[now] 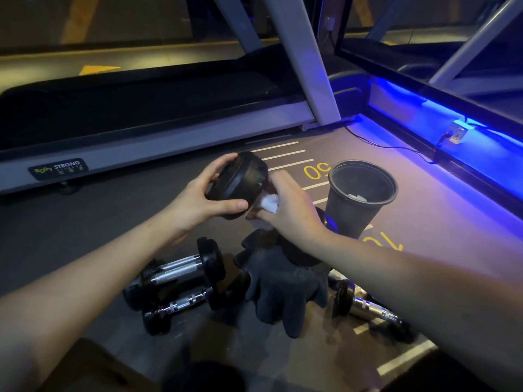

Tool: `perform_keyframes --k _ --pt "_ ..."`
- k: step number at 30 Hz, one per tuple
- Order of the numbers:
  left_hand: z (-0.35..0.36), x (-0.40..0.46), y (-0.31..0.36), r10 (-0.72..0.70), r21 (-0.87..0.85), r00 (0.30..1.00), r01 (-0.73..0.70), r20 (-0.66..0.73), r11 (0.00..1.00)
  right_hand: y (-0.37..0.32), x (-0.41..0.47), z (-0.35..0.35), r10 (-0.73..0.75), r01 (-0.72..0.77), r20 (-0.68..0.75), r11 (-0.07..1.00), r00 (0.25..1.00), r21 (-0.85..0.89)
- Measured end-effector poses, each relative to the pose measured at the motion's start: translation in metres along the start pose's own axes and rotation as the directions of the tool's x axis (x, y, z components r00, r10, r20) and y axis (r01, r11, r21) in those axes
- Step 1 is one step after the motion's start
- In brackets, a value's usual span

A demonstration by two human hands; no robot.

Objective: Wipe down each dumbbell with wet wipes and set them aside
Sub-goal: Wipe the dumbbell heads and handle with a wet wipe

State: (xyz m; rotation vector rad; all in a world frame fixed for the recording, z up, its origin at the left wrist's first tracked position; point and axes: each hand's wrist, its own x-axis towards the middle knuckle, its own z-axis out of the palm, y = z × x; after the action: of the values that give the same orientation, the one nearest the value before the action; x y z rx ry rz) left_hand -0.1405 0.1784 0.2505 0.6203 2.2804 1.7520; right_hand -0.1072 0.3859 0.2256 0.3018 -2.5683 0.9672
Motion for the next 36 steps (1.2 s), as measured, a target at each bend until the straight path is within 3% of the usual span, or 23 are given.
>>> perform_keyframes --k 10,20,24,29,33,36 --pt "-0.001 -0.004 -0.004 -0.036 -0.052 0.999 0.035 -0.030 0.998 0.013 -0.008 -0.015 -0.062 0.022 0.188 0.977 0.980 0.211" --pt "0.004 0.000 0.006 0.010 -0.008 1.000 -0.010 0.020 1.000 0.005 -0.001 0.004 0.072 -0.071 0.004 0.988 0.997 0.140" --pt "0.001 -0.001 0.005 0.007 0.008 0.999 -0.007 0.040 1.000 0.001 0.011 -0.004 0.101 -0.117 0.135 0.986 0.986 0.122" --pt "-0.003 0.003 0.007 0.002 0.034 0.996 -0.004 0.084 0.999 0.009 0.032 -0.014 0.185 -0.310 0.392 0.908 0.901 0.283" --pt "0.002 0.003 0.011 0.008 0.038 0.998 -0.010 0.064 0.999 0.002 0.024 -0.011 0.237 -0.284 0.301 0.951 0.924 0.124" --pt "0.008 0.001 0.013 0.009 0.016 1.000 -0.009 0.028 1.000 -0.015 0.001 0.003 0.260 -0.261 0.075 0.965 0.963 0.003"
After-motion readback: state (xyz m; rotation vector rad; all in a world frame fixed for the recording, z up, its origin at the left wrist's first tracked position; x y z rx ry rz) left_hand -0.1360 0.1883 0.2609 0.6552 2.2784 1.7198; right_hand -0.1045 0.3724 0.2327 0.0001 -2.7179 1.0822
